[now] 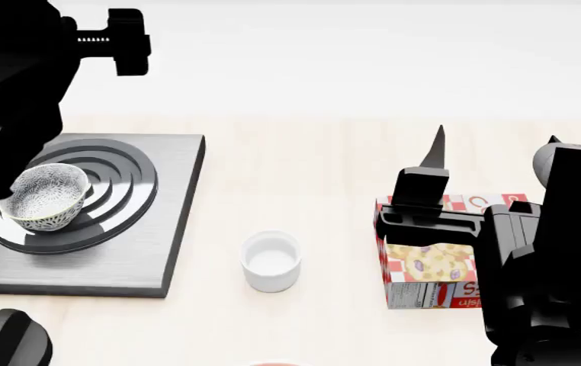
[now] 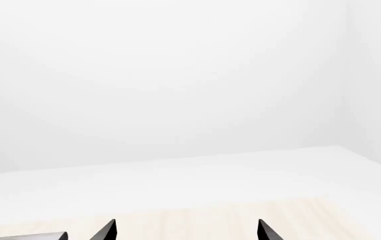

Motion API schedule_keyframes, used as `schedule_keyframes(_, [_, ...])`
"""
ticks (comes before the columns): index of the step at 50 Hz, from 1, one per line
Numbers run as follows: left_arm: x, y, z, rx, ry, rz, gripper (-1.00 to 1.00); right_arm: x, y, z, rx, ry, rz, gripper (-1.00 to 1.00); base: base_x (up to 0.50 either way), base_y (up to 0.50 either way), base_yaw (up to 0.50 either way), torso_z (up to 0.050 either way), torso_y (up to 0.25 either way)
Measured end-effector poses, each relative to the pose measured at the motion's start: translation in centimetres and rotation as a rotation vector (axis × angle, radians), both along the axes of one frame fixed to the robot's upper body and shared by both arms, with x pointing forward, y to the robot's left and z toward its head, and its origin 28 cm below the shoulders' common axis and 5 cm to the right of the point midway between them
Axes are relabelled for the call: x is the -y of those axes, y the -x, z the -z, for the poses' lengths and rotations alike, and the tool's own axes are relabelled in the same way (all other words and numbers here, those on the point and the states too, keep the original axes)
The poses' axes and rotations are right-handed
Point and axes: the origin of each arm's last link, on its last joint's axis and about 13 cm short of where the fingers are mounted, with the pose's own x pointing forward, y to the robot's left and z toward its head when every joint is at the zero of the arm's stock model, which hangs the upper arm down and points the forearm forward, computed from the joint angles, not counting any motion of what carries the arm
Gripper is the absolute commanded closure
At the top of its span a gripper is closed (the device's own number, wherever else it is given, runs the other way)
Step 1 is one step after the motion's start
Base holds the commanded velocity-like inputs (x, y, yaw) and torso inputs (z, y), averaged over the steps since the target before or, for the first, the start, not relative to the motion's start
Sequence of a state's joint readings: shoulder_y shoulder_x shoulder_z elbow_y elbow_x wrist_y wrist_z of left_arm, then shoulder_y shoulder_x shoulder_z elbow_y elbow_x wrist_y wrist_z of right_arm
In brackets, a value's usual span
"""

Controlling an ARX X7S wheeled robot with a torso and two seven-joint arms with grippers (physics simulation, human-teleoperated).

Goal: Pick the akita bowl on the stove and place it on the plate.

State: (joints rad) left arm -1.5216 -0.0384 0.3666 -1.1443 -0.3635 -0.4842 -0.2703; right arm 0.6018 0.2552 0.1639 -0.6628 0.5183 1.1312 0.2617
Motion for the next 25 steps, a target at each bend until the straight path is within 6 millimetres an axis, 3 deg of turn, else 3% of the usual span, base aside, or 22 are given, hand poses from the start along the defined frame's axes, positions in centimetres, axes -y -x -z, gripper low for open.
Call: schedule_keyframes(25, [-0.23, 0.04, 0.44, 0.077, -0.024, 0.071, -1.0, 0.05, -0.04, 0.02, 0.0, -0.001, 0.0, -1.0, 0.0, 0.0, 0.0, 0.015, -0.088])
